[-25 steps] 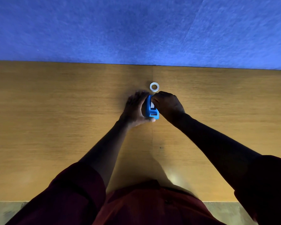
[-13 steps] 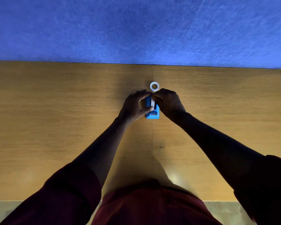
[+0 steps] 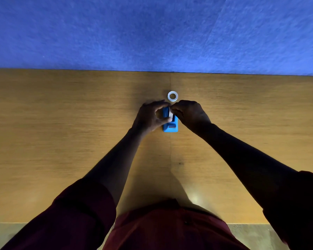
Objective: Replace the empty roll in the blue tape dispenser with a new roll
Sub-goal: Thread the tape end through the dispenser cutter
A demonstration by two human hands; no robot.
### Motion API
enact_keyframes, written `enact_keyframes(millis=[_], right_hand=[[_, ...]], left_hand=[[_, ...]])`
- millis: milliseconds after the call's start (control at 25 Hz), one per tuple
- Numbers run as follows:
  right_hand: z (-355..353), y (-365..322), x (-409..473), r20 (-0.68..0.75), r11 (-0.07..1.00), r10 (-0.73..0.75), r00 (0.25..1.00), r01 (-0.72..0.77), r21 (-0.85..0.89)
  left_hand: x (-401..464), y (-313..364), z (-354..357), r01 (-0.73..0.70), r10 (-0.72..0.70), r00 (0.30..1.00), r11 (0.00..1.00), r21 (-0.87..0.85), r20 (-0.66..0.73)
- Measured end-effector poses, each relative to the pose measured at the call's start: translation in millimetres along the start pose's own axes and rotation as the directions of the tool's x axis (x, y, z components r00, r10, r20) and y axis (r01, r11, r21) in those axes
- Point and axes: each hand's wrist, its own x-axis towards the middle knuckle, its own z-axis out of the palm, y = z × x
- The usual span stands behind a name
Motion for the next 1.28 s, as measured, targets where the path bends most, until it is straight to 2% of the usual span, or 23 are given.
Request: enact_keyframes(millis=[640, 760, 1040, 1280], right_hand=[[-1, 3, -3, -0.020, 0.998, 0.000, 1.000, 0.001, 0.060], [-5, 5, -5, 0.007, 0.997, -0.024, 1.000, 0.023, 0.071], [-13, 2, 9, 0.118, 0.998, -0.034, 0.992, 0.041, -0.050], [-15, 0, 15, 0.154, 0.998, -0.003, 0.988, 0.014, -0.065]], left_hand=[[1, 2, -1, 0.033, -0.034, 0.999, 0.999, 0.039, 0.031], [1, 2, -1, 0.027, -0.028, 0.999, 0.999, 0.028, 0.027], [2, 4, -2, 0.028, -0.028, 1.000, 0.999, 0.040, 0.008], [2, 5, -4, 0.023, -0.024, 1.000, 0.999, 0.040, 0.010]])
